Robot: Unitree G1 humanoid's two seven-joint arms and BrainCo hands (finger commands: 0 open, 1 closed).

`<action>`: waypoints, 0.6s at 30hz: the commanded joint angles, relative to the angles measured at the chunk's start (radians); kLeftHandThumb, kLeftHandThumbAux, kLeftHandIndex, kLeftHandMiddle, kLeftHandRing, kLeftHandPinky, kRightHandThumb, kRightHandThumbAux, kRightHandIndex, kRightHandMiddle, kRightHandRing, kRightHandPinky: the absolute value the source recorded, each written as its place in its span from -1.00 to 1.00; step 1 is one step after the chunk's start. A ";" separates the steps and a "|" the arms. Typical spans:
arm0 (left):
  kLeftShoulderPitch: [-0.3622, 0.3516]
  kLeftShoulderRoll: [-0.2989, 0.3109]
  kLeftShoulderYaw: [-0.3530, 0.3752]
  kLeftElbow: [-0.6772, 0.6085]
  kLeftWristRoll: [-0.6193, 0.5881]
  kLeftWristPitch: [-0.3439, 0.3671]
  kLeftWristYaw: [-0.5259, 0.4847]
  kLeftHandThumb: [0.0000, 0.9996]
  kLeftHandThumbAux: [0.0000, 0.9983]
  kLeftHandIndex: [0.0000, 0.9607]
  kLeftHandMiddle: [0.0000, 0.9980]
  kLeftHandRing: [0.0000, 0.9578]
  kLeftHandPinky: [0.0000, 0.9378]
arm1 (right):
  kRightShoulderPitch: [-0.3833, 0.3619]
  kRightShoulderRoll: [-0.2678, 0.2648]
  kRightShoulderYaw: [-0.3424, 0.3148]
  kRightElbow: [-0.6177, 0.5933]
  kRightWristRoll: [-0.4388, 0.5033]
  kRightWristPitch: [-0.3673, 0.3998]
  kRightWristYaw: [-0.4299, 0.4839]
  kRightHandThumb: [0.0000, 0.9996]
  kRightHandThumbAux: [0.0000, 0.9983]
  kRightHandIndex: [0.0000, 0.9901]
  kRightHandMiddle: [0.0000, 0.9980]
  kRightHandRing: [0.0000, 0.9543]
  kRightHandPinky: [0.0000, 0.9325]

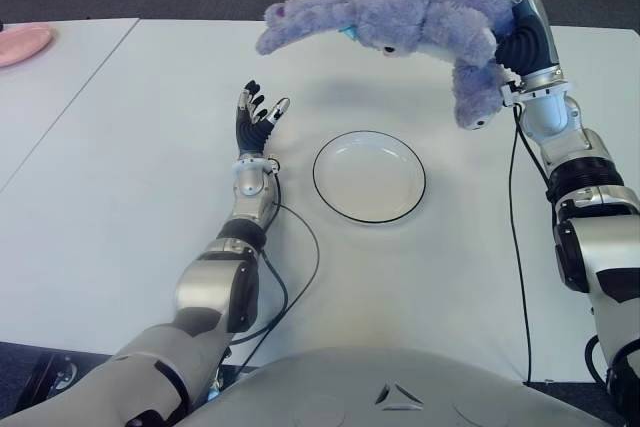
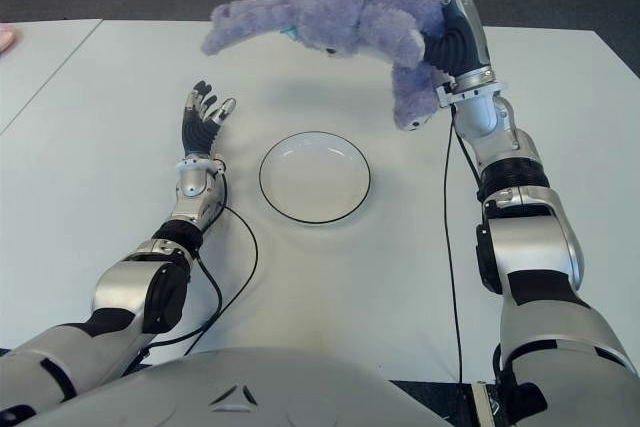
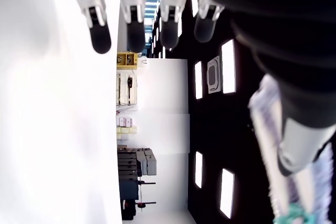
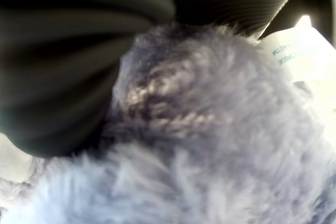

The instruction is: Put the doll into the plate.

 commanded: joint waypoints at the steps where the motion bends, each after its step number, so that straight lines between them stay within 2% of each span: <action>1: 0.268 -0.082 -0.001 0.185 0.003 0.049 -0.034 -1.00 0.32 -0.77 -0.78 -0.75 -0.66 | 0.097 0.050 0.021 -0.119 -0.043 -0.057 -0.016 0.39 0.45 -0.12 0.79 0.85 0.85; 7: 0.267 -0.081 -0.002 0.185 0.005 0.051 -0.034 -1.00 0.32 -0.78 -0.80 -0.77 -0.67 | 0.135 0.073 0.036 -0.182 -0.055 -0.110 0.011 0.39 0.45 -0.12 0.79 0.86 0.87; 12: 0.266 -0.081 -0.002 0.185 0.004 0.052 -0.033 -1.00 0.33 -0.79 -0.80 -0.77 -0.67 | 0.174 0.093 0.048 -0.244 -0.053 -0.125 0.044 0.40 0.45 -0.12 0.81 0.86 0.88; 18: 0.265 -0.083 -0.001 0.187 0.004 0.055 -0.031 -1.00 0.33 -0.79 -0.80 -0.77 -0.67 | 0.246 0.113 0.088 -0.312 -0.009 -0.145 0.129 0.40 0.45 -0.12 0.80 0.86 0.86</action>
